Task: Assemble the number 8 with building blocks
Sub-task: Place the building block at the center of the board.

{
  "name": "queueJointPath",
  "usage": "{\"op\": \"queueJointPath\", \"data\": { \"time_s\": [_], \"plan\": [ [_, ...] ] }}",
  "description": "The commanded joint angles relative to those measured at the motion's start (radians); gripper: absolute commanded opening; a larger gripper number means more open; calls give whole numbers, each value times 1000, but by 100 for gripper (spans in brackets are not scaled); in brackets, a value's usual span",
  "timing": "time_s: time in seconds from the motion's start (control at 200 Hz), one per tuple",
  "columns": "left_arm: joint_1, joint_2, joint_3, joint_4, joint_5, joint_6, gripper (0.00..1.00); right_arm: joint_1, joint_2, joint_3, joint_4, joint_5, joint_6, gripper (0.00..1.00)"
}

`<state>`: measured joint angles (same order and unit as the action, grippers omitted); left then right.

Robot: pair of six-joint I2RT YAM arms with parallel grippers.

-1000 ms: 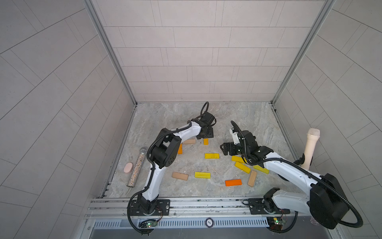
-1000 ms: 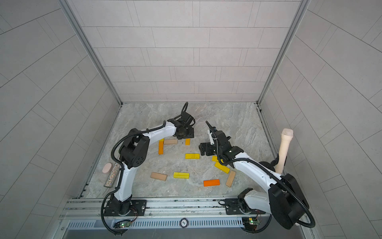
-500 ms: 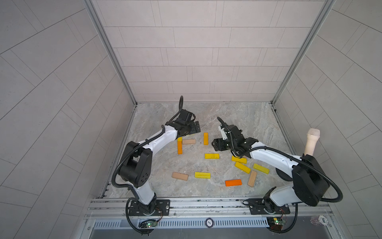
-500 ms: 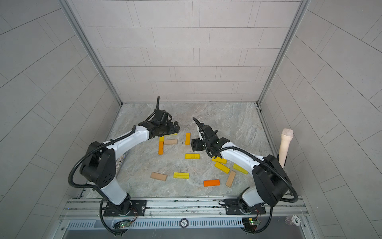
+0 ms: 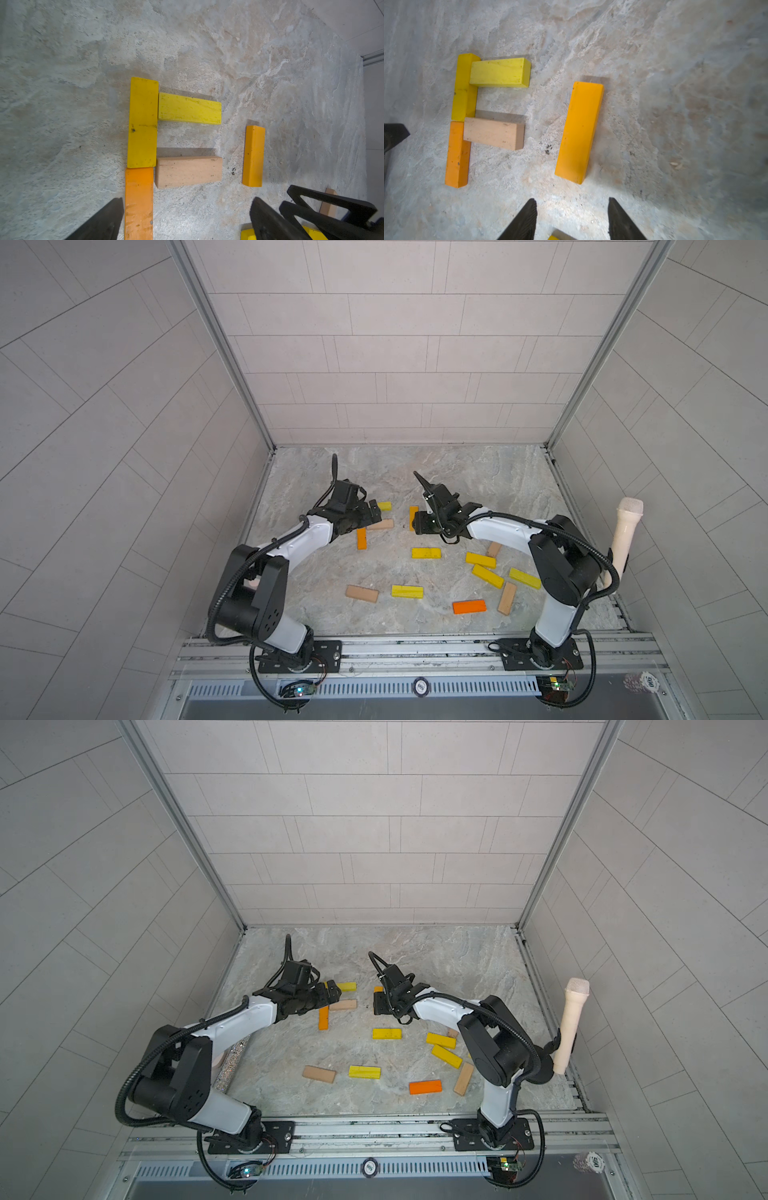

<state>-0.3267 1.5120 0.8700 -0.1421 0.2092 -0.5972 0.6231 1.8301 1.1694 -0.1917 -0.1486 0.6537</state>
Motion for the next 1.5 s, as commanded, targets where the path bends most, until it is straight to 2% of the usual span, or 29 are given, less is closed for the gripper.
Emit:
{"op": "queueJointPath", "data": {
  "time_s": [0.0, 0.24, 0.415, 0.59, 0.645, 0.74, 0.831, 0.911, 1.021, 1.126, 1.326, 1.496],
  "plan": [
    [10, -35, -41, 38, 6, 17, 100, 16, 44, 58, -34, 67, 37, 55],
    [15, -38, -69, 45, 14, 23, 100, 22, 131, 157, -76, 111, 43, 55],
    [14, -32, -74, 45, 15, 26, 100, 25, 137, 181, -95, 160, 31, 59],
    [14, -26, -74, 50, 21, 23, 100, 35, 182, 327, -323, 245, -3, 60],
    [14, -23, -75, 52, 22, 21, 100, 50, 171, 321, -321, 281, -30, 62],
    [14, -18, -75, 55, 24, 19, 100, 59, 147, 277, -257, 273, -58, 68],
    [14, -18, -75, 55, 29, 16, 100, 57, 144, 283, -271, 269, -52, 68],
    [14, -23, -77, 54, 26, 17, 99, 59, 132, 274, -263, 272, -54, 80],
    [15, -29, -71, 45, 25, 20, 100, 59, 108, 255, -247, 293, -62, 86],
    [14, -30, -74, 45, 25, 22, 99, 58, 101, 252, -252, 288, -72, 100],
    [15, -32, -76, 45, 21, 20, 100, 58, 98, 230, -247, 280, -60, 99],
    [15, -30, -61, 28, 17, 20, 100, 62, 97, 213, -230, 267, -49, 89]
  ]
}}
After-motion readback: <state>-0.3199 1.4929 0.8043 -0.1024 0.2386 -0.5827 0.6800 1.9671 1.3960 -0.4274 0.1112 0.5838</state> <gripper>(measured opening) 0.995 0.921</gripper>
